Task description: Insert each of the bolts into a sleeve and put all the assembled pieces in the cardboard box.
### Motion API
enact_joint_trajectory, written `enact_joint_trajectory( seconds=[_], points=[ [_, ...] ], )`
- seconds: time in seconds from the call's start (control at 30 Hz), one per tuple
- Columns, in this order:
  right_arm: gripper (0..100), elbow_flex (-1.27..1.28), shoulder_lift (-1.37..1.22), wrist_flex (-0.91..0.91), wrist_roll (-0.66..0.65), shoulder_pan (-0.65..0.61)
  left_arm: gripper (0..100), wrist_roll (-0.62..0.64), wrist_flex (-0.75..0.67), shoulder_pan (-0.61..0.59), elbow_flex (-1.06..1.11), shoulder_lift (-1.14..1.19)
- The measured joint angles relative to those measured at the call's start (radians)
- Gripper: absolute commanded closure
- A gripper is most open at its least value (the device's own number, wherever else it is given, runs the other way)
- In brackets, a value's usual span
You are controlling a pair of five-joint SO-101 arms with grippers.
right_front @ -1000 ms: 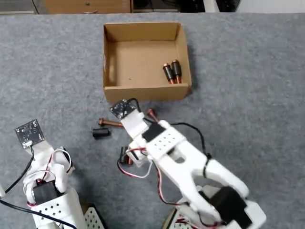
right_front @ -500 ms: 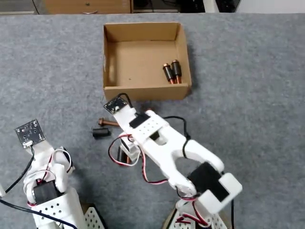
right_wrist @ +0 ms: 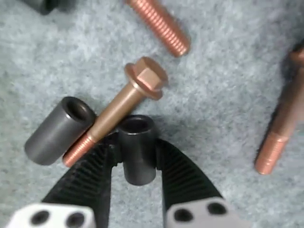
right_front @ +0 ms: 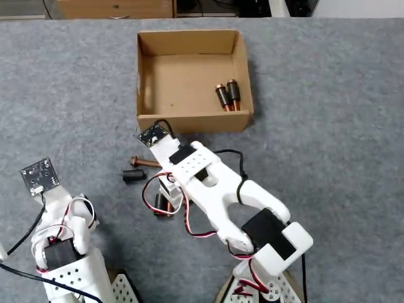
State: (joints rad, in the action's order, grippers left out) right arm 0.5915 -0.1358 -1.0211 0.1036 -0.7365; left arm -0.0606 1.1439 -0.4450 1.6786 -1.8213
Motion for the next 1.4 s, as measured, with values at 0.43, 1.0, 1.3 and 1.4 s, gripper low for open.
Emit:
enact_joint_trajectory(
  seconds=[0.43,1.0,1.3,1.4],
  points=[
    [99.7,-0.032,0.361,-0.193,0.0,0.172,98,0.006,0.012,0.0,0.0,0.0],
    [99.7,-0.032,1.209,-0.408,0.0,0.477,98,0.16,0.14,0.298,-0.293,0.058],
    [99.7,-0.012,1.382,-0.41,0.0,0.644,98,0.428,0.161,0.568,-0.703,0.592],
    [99.7,0.012,1.384,-0.41,-0.002,0.671,98,0.509,0.201,0.647,-0.878,0.878]
  ],
)
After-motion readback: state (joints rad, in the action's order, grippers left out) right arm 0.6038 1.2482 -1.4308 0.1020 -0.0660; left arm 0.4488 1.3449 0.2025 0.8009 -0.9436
